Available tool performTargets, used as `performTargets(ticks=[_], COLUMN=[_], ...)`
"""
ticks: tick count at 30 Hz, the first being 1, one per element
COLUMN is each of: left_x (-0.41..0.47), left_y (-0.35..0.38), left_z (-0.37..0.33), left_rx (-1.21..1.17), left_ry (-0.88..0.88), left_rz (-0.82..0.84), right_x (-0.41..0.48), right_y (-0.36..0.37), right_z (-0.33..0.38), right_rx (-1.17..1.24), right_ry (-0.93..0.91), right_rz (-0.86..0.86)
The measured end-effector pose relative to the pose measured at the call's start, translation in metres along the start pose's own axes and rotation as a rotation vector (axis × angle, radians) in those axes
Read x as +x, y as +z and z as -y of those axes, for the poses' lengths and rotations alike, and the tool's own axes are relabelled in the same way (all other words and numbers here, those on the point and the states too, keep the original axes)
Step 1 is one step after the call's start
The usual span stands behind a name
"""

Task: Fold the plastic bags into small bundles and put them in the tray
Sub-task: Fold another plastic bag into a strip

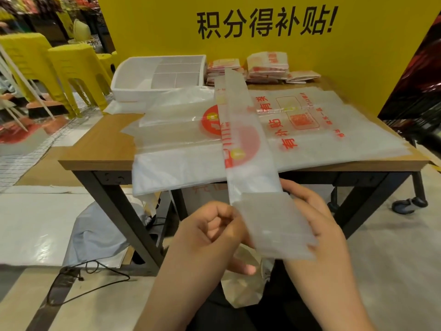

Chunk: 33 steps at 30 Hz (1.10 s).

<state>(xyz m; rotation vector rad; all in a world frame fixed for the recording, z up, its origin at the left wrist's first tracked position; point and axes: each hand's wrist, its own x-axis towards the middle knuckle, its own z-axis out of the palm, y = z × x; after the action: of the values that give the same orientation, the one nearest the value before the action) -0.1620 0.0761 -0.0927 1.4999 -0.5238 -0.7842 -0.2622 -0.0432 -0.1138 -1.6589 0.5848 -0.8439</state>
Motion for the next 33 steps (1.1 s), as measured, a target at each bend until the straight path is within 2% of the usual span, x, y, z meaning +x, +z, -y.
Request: performTargets(ticks=[2,4,6,13,20,25,33], left_x=[0.0,0.001,0.001,-0.002,-0.003,-0.003,-0.003], left_y=[0.001,0.002,0.002,0.005,0.009,0.01,0.013], left_z=[0.0,0.0,0.0,-0.001,-0.002,-0.004,-0.002], left_rx=[-0.021,-0.01,0.006,0.024,0.037,-0.057,-0.016], left_ry=[0.003,0.017,0.028,0.094,0.12,0.103,0.138], left_rz=[-0.018,-0.026,-0.022,-0.064,-0.05,-0.108,-0.098], right_x=[0.004,0.007,0.004,-0.002,-0.003,-0.005,-0.003], right_y=[-0.003,-0.004,-0.002,0.007,0.01,0.007,0.011], right_z=[-0.005,-0.014,-0.011,0.011,0.016,0.011,0.01], right_rx=[-0.189,-0.257,-0.244,-0.014,0.08,-0.001,0.124], right_ry=[-0.03,0.001,0.091,0.103,0.095,0.06,0.131], right_rz=[0.042,0.081,0.066,-0.103,-0.092,-0.045,-0.082])
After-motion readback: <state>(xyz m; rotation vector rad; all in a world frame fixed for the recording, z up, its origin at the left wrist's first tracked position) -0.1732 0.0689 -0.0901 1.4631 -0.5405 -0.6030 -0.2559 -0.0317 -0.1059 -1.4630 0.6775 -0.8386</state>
